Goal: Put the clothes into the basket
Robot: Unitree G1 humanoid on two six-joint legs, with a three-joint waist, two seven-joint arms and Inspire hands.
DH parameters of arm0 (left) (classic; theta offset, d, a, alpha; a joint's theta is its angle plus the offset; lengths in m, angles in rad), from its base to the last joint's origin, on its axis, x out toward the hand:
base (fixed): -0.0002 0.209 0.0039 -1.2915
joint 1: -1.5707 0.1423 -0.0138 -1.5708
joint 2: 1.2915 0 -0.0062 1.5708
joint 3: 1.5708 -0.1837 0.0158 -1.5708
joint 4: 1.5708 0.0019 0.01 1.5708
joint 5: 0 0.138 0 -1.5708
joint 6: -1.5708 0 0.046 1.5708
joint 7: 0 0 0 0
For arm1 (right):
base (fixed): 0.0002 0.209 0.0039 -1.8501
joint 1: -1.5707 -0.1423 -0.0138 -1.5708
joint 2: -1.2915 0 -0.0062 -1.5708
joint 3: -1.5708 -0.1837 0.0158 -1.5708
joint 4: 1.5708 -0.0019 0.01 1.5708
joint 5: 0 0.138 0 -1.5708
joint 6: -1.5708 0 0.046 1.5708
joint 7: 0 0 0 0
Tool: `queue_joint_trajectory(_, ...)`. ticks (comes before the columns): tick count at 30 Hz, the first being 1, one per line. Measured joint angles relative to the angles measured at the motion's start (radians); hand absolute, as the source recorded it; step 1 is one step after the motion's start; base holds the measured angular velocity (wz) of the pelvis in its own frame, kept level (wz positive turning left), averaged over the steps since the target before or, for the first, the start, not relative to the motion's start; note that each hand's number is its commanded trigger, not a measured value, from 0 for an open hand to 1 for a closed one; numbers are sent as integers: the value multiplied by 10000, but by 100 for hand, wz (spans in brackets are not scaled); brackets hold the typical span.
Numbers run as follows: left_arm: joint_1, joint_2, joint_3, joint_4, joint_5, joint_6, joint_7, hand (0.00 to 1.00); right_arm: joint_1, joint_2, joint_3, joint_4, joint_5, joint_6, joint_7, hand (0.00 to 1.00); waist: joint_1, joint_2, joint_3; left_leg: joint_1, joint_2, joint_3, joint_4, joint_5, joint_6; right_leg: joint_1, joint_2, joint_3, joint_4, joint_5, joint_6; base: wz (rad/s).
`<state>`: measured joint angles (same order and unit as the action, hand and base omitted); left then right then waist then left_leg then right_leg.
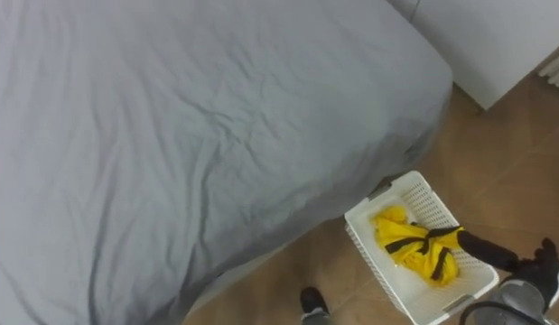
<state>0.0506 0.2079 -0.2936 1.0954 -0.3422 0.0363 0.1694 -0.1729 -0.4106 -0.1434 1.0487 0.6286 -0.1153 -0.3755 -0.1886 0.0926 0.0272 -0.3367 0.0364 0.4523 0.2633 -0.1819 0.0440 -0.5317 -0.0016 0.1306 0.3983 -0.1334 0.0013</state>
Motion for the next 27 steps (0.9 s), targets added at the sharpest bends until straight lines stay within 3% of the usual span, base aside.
queue_joint_trajectory(2, 205, 84, 88, -195, 0, -116, -1, 0, 352, 41, 17, 13, 34, 0, 122, 0, 19, -159, -31, 130, -13, -164, -11, 16, -26, 210, -8, -143, -53, -29, -37, 25)
queue_joint_trajectory(4, 390, 86, 165, -257, 9, -254, -3, 0, 718, 114, 11, 12, 118, 1, 270, 0, 23, -298, -111, 323, 39, -276, -29, 33, -55, 554, -21, -348, -266, -13, -72, 22)
queue_joint_trajectory(6, 507, 86, 235, -237, 33, -281, -14, 0, 1165, 261, -84, 9, 142, 1, 426, 0, 23, -466, -193, 764, 50, -531, -186, 60, -98, 1184, -64, -635, -595, 6, -104, 25)
queue_joint_trajectory(9, 744, 79, 486, -223, 113, -300, -85, 0, 1444, 395, -87, 10, 168, 2, 608, 0, 44, -623, -249, 1409, 56, -738, -463, 71, -119, 2007, -80, -859, -1004, 12, -98, 19)
queue_joint_trajectory(16, 1266, 60, 928, -447, 593, -366, -118, 0, 2309, 906, -208, 20, 371, 40, 1024, 0, 45, -816, -257, 2681, -49, -1274, -1171, 80, -149, 3550, -101, -1275, -1800, 20, -29, 22)
queue_joint_trajectory(21, 1428, -249, 1736, -432, 1476, -380, -117, 0, 3330, 1856, -251, 133, 50, 127, 1745, 0, 282, -1062, -240, 3282, -131, -1798, -1310, 53, -196, 4529, -162, -1661, -2271, -19, 2, 23)
queue_joint_trajectory(27, 1348, -362, 1823, -337, 1885, -569, -115, 0, 3239, 2596, 698, 1205, -735, 336, 2670, 0, 750, -1253, -222, 3536, -252, -2207, -1315, 46, -203, 5058, -234, -1927, -2505, -54, 50, 20)
